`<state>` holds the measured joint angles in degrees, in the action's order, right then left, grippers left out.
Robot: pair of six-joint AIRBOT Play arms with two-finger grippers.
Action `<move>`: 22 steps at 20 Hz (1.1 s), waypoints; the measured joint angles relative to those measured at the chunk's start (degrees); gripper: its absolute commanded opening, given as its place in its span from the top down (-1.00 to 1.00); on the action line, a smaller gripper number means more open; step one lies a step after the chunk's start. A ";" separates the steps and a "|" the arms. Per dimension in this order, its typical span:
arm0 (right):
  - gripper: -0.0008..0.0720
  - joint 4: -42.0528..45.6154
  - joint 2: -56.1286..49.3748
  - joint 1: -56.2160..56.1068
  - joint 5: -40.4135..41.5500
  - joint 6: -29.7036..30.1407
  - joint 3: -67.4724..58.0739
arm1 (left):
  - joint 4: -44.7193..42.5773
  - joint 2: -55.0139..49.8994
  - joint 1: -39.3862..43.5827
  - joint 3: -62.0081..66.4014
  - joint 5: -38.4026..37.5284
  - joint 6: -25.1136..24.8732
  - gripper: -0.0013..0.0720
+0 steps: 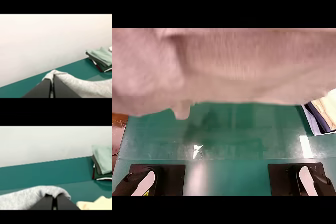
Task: Fold the shirts.
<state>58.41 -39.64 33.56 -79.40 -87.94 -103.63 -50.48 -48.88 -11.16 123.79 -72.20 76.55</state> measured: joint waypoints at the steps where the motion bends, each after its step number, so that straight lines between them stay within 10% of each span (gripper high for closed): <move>1: 0.93 0.02 -1.66 0.55 -2.60 0.00 -1.84 | -0.15 0.24 0.00 -1.62 -0.20 0.00 0.91; 13: 0.93 5.01 -33.77 -14.56 -18.40 -2.58 9.38 | -0.70 -22.23 2.60 -32.37 -7.19 0.09 0.91; 22: 0.93 7.39 -51.45 -23.32 6.05 -3.43 13.84 | 0.33 -39.67 4.50 -34.47 15.10 -6.25 0.91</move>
<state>65.80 -91.09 10.24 -73.34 -91.37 -89.80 -50.15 -88.55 -6.66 89.32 -57.10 70.30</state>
